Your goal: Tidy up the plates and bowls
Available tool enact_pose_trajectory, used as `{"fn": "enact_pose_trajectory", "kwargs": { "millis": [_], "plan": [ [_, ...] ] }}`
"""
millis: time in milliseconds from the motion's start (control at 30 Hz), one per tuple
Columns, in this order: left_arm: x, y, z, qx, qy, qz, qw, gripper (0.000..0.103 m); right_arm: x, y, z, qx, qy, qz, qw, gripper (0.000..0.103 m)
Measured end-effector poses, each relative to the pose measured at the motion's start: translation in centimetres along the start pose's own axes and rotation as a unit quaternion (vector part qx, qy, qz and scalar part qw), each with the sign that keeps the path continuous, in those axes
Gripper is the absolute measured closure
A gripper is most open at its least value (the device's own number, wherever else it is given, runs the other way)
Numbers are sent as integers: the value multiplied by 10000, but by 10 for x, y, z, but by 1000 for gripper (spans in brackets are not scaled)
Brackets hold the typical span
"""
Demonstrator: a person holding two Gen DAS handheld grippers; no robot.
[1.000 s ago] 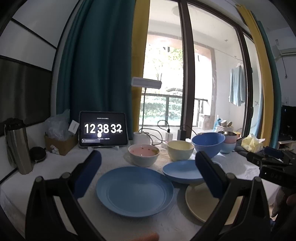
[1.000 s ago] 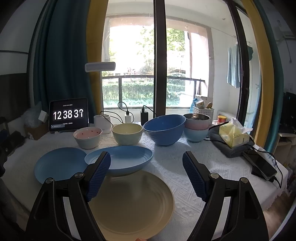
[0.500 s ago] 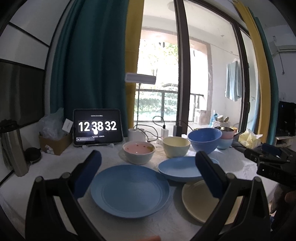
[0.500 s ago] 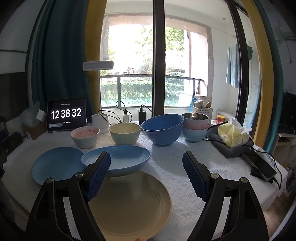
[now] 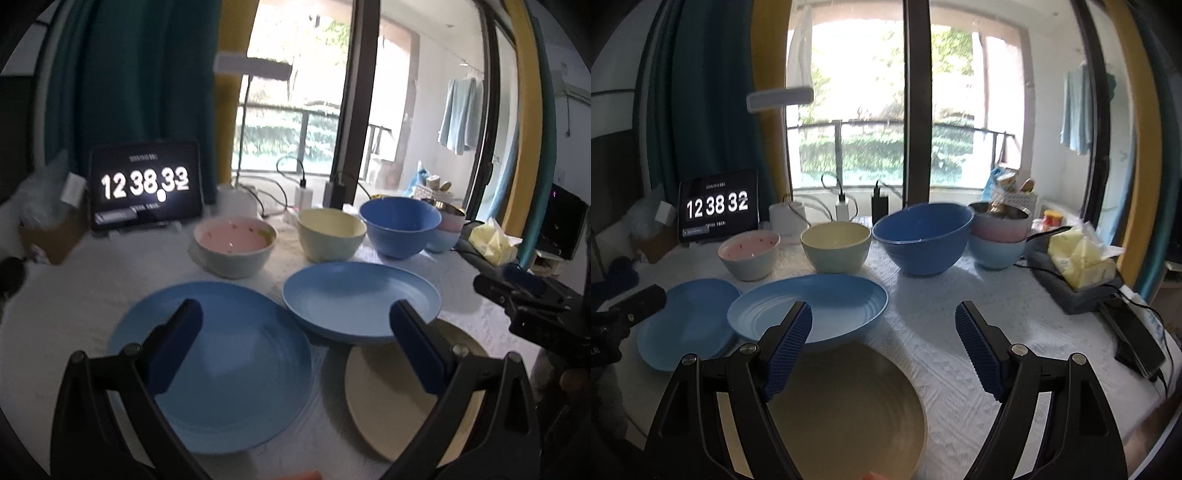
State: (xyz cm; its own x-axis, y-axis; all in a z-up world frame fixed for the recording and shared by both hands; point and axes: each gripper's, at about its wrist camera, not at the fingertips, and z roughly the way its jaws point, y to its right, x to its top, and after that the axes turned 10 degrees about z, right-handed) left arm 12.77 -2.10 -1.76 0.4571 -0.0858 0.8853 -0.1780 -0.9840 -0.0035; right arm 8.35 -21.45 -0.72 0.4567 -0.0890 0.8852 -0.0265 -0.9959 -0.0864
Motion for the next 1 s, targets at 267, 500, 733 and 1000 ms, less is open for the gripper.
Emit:
{"fn": "enact_pose_trajectory", "kwargs": {
  "millis": [267,500,733,1000],
  "plan": [
    [2,-4,55,-460,-781,-364,9952,1,24,12,59,399,-1002,0,9942,20],
    [5,-9,88,-603,-1210,-681,9885,2,34,14,111,516,-1696,-57,9841,21],
    [7,-7,107,-727,-1420,-779,9841,12,29,21,155,723,-2550,277,9638,31],
    [-2,-5,126,-744,-1786,-830,9776,43,24,17,164,938,-2739,140,9571,69]
  ]
}}
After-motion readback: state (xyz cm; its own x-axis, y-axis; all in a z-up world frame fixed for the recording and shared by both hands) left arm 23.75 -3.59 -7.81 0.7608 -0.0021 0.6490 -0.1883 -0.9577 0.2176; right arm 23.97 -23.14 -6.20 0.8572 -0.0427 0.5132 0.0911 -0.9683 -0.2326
